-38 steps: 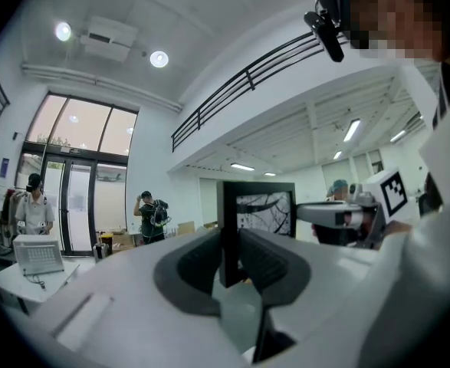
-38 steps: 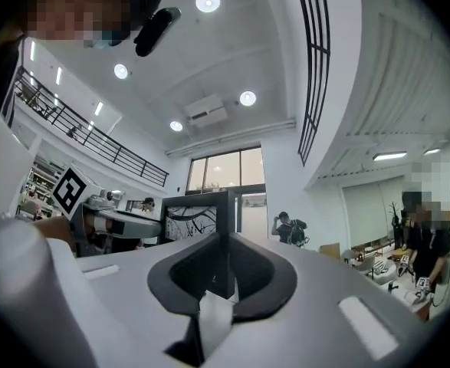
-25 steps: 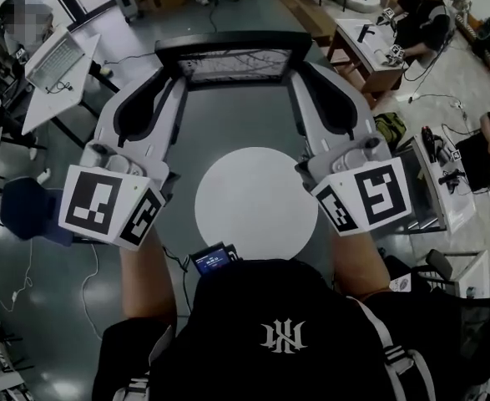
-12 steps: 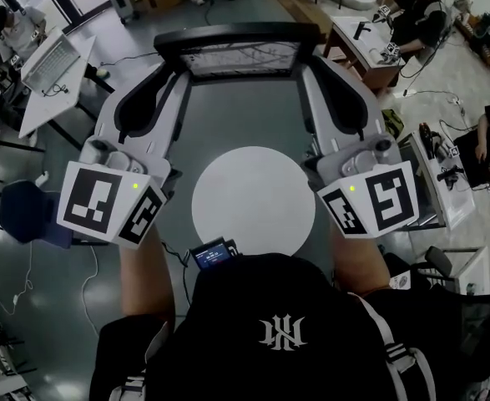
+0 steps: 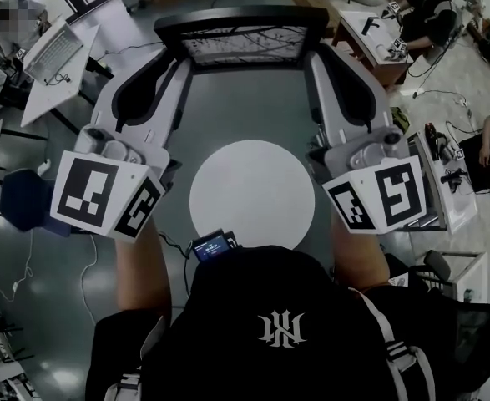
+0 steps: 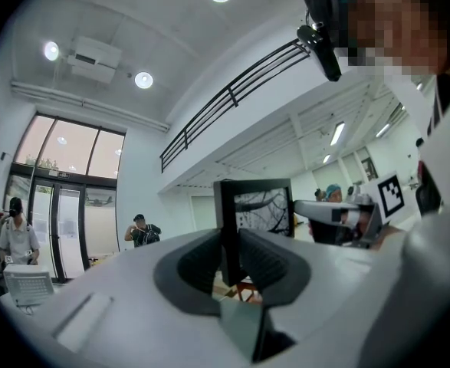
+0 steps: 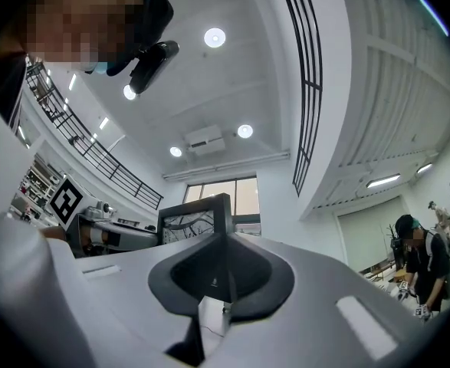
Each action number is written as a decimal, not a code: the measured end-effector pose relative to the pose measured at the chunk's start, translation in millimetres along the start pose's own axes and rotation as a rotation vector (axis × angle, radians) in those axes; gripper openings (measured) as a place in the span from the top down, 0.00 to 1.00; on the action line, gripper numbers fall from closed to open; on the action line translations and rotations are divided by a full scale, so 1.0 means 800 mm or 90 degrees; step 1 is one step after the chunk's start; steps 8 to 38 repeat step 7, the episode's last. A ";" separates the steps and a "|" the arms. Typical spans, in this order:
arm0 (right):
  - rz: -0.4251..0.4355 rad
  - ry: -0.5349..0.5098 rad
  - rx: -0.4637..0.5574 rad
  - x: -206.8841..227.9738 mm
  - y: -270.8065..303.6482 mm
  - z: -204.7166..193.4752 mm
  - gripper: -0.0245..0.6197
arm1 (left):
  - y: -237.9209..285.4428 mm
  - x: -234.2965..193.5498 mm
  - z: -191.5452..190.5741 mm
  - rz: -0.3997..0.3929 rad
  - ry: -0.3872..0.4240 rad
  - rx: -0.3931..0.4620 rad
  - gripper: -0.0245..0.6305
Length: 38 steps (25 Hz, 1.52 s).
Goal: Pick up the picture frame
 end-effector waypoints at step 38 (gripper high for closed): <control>0.002 0.012 0.002 0.017 -0.003 -0.009 0.92 | 0.007 0.011 -0.012 0.005 0.002 -0.010 0.85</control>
Point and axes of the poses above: the fingertips, and each gripper's own axes: y forward along the fingers, x to its right, z out of its top, the point moved 8 cm from there along -y, backward along the fingers, and after that the axes turned 15 degrees about x, right-handed, at the moved point
